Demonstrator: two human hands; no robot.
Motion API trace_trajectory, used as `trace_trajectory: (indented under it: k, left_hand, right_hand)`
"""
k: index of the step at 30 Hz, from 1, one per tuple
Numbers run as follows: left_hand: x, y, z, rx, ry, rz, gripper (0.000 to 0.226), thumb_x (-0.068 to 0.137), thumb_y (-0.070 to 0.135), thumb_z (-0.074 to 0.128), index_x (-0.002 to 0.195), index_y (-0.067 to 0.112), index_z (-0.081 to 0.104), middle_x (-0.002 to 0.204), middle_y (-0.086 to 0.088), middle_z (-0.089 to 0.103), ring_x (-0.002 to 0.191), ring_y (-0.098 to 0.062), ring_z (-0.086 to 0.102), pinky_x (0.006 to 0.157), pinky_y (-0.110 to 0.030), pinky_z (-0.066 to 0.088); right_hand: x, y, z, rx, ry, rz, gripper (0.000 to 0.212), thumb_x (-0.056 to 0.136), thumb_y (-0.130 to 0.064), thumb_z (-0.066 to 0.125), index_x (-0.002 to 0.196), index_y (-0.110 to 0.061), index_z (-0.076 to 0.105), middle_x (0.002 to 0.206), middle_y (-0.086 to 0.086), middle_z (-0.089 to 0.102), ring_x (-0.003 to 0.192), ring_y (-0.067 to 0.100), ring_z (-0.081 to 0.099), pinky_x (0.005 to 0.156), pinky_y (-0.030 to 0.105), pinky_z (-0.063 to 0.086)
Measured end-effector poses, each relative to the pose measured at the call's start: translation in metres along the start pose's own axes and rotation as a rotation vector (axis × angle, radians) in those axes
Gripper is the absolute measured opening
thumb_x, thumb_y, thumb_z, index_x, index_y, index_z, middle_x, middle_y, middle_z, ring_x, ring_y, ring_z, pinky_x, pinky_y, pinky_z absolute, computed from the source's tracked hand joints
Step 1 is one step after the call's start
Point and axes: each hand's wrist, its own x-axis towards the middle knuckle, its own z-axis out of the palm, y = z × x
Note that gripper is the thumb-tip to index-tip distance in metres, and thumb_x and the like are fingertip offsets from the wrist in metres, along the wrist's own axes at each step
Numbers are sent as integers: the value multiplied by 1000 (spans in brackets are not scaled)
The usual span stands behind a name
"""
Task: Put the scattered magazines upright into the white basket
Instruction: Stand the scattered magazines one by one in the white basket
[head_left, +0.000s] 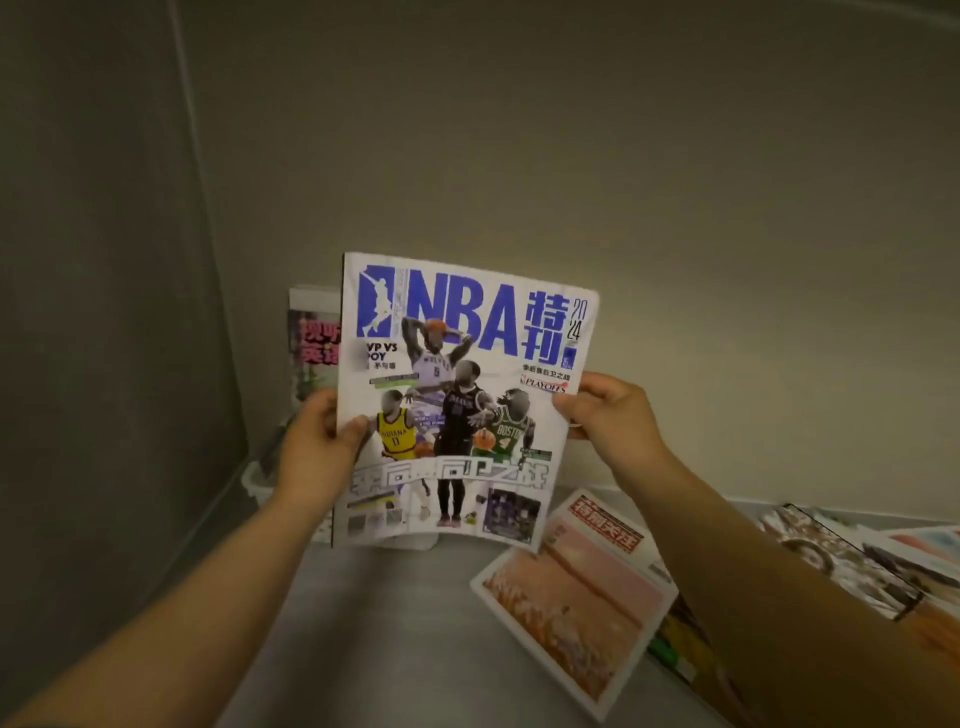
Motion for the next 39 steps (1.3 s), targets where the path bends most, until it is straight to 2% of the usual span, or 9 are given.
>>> trace_trajectory:
  k: [3,8,13,16,19,23,27,34,39]
  left_hand:
    - [33,8,-16,-28,97,43,30,82,2,55,112,2,56,107,-13,62,89,-19,54,79,-31,42]
    - [71,3,-30,-48,207,24,29,80,5,59,109,5,61,94,0,59,82,-16,56,65,-18,41]
    - [88,-23,-39,-22,212,-85,30,80,4,59,110,4,60,112,-16,65,86,-18,55,76,-29,43]
    - [94,-37,-45,-2,222,-104,31,80,4,59,111,3,59,116,-18,63,88,-17,53,79,-30,42]
    - [106,-43,-51,-25,270,-110,32,80,3,59,112,1,58,118,-19,62,92,-18,54,82,-29,41]
    - [115,-54,-52,17,233,-139,32,80,2,59,112,-1,57,119,-20,61,103,-28,58,81,-31,42]
    - [118,-66,-40,60,180,-117,29,80,3,59,109,1,61,108,-16,65,84,-18,54,70,-25,41]
    - [130,-84,-20,127,156,-140,25,81,4,58,105,-1,62,109,-22,66,86,-24,57,76,-32,43]
    - [133,-98,-20,180,198,-167,23,85,3,52,106,-1,60,114,-22,63,103,-36,58,78,-33,41]
  right_hand:
    - [24,-14,27,-49,54,-113,17,81,-2,59,97,-3,66,84,-1,64,52,-7,59,46,7,47]
    - [56,-16,65,-33,88,-180,17,82,-4,58,97,-5,67,85,-3,64,66,-1,59,62,17,49]
    - [70,7,93,-20,44,-125,17,83,-3,57,98,-1,66,85,-1,63,64,-2,60,55,11,51]
    - [78,14,106,16,36,-118,13,82,-2,58,93,-2,66,80,-3,62,51,-7,61,48,5,48]
    - [86,14,119,29,16,-129,17,82,-2,58,97,2,65,81,-4,61,50,-13,59,47,3,47]
    - [92,28,129,16,2,-62,13,83,-5,58,93,-5,66,78,-7,62,54,-5,60,48,5,48]
    - [95,53,125,36,61,68,11,84,-8,57,78,-17,61,77,-7,62,61,0,59,51,12,50]
    - [100,73,120,-17,83,104,13,83,-11,59,73,-20,59,80,-6,61,66,2,59,58,18,49]
    - [100,81,136,-47,31,100,12,84,-9,57,78,-19,60,85,-2,63,64,4,59,60,20,49]
